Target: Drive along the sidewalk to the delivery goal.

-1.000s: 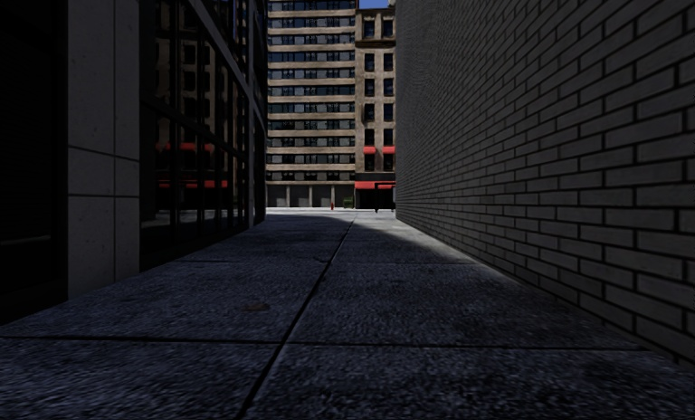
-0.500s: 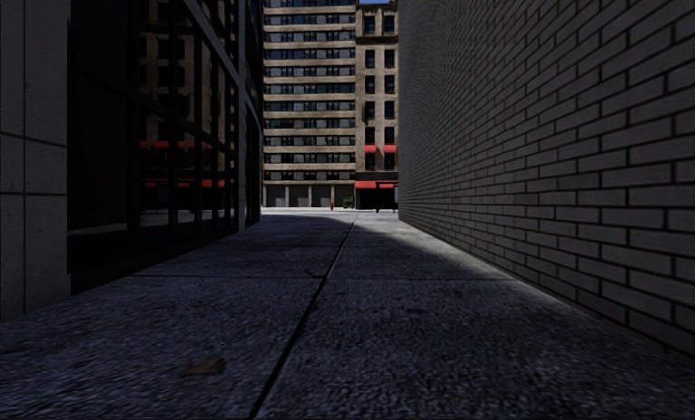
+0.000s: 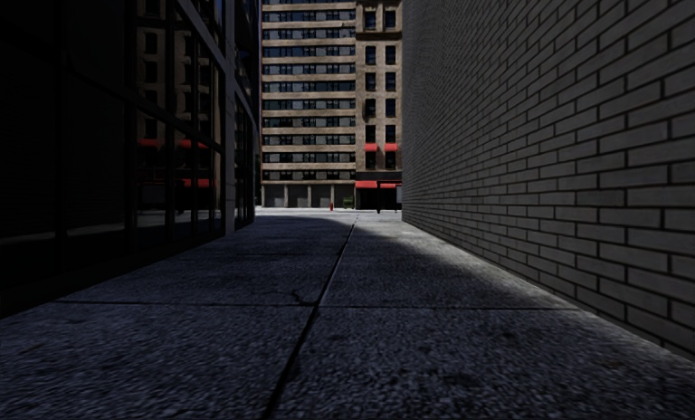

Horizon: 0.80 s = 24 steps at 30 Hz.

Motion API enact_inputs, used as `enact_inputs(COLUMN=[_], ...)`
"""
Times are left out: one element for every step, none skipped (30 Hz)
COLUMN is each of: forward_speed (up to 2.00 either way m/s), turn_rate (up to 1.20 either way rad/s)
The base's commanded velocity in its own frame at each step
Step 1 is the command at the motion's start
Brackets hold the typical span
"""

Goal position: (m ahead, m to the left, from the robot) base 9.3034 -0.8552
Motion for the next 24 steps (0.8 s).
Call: enact_inputs(forward_speed=[2.00,2.00,2.00,2.00,2.00,2.00,2.00,2.00,2.00,2.00,2.00,2.00,2.00,2.00,2.00,2.00,2.00,2.00,2.00,2.00,2.00,2.00,2.00,2.00], turn_rate=[-0.05,-0.07,-0.07,-0.09,-0.15,-0.22,-0.22,-0.27,-0.28,-0.28,-0.28,0.00,0.00,0.00,0.00,0.00,0.00,0.00,0.00,0.00,0.00,0.00,0.00,-0.22])
